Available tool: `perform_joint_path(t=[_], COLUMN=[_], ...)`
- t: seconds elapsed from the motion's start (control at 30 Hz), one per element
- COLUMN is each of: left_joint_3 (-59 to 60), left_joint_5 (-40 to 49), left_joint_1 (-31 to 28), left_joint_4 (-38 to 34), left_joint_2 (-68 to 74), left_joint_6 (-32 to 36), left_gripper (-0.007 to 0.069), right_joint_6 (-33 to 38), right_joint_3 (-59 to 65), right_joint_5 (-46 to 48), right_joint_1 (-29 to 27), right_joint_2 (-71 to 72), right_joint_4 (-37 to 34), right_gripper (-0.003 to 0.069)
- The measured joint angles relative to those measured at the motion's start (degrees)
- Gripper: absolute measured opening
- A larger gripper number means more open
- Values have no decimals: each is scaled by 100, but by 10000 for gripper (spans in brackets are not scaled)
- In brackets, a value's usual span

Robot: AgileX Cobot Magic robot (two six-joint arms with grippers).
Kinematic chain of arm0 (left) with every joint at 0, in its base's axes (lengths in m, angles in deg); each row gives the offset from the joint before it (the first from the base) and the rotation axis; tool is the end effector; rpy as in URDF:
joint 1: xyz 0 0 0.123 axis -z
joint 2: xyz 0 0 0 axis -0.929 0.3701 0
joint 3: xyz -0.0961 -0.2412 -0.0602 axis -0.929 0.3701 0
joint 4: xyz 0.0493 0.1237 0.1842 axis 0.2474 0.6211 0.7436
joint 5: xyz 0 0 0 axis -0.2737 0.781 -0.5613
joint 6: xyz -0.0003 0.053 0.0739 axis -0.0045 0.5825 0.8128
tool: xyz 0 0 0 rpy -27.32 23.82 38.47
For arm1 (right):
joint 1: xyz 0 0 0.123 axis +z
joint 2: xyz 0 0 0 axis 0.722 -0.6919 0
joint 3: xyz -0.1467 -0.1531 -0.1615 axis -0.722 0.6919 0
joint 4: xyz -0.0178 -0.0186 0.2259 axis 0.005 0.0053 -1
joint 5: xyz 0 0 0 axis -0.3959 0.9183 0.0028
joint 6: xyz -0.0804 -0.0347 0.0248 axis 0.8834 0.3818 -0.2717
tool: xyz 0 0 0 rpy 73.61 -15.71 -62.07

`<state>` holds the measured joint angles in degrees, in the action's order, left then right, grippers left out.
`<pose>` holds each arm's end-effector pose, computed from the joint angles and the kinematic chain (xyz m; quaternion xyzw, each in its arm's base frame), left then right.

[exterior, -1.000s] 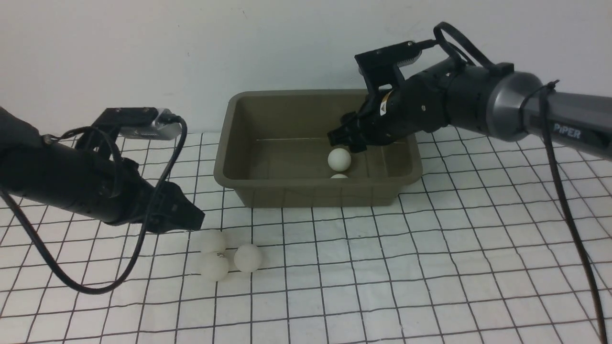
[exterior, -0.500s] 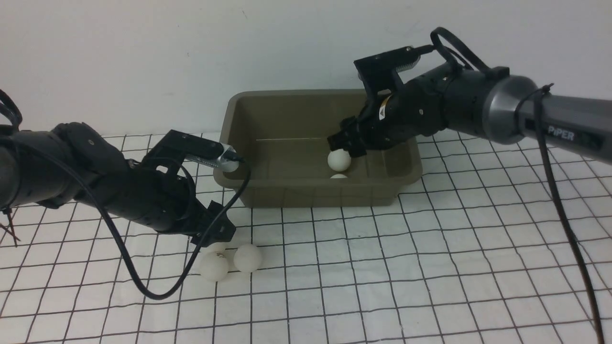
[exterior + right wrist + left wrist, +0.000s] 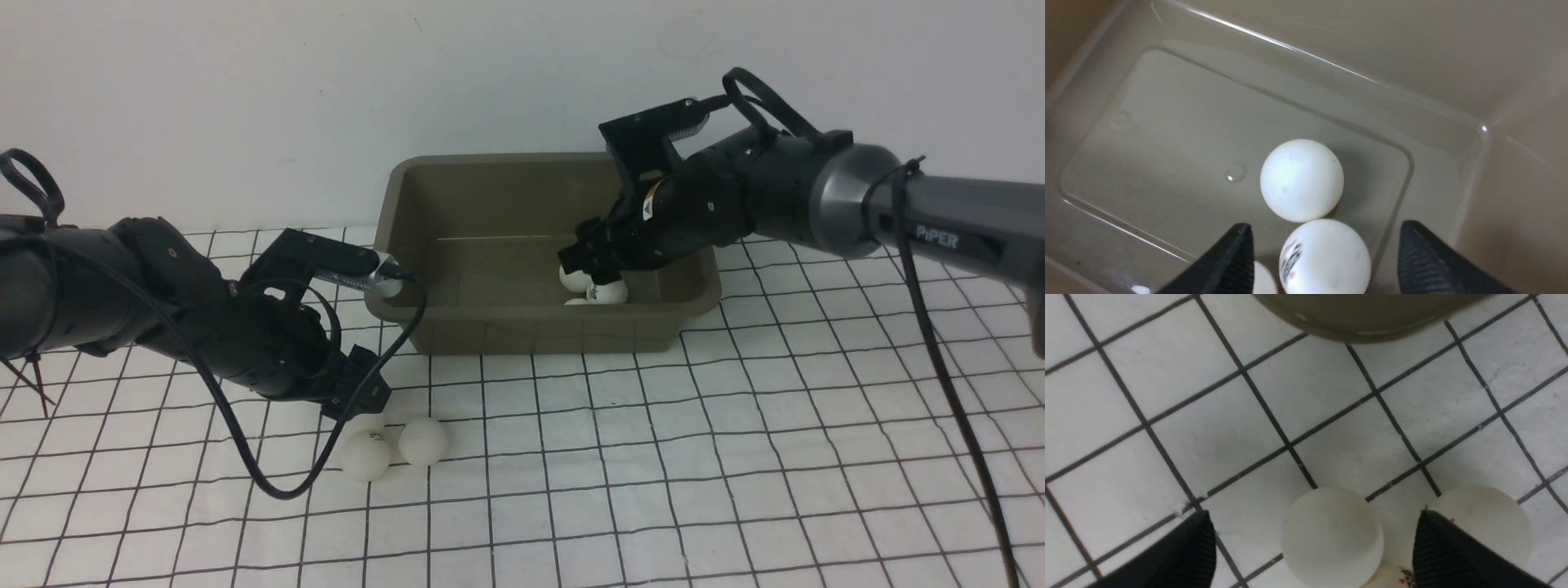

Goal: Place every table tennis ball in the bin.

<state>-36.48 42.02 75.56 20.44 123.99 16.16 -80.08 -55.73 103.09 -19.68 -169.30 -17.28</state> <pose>0.3209 -0.0658 0.1699 0.1851 0.9429 -0.1240 0.2474 0.4057 0.1977 0.1824 -0.1960 0.9255 0.0568 0.3190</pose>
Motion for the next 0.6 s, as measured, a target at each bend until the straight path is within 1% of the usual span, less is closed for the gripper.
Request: perform_joint_path(t=[0.2, 0.47, 0.6], left_joint_3=[-26, -26, -26], left_joint_5=[-18, 104, 123], left_joint_1=[0, 2, 2], left_joint_4=[0, 0, 0], left_joint_2=[32, 158, 251], left_joint_6=[-107, -115, -118], left_gripper=[583, 583, 583], right_joint_6=[0, 0, 24], right_joint_3=[0, -109, -718], right_joint_5=[-21, 23, 394], right_joint_1=[0, 0, 0], right_joint_2=[0, 0, 110], right_joint_4=[0, 0, 0], right_gripper=[477, 480, 480])
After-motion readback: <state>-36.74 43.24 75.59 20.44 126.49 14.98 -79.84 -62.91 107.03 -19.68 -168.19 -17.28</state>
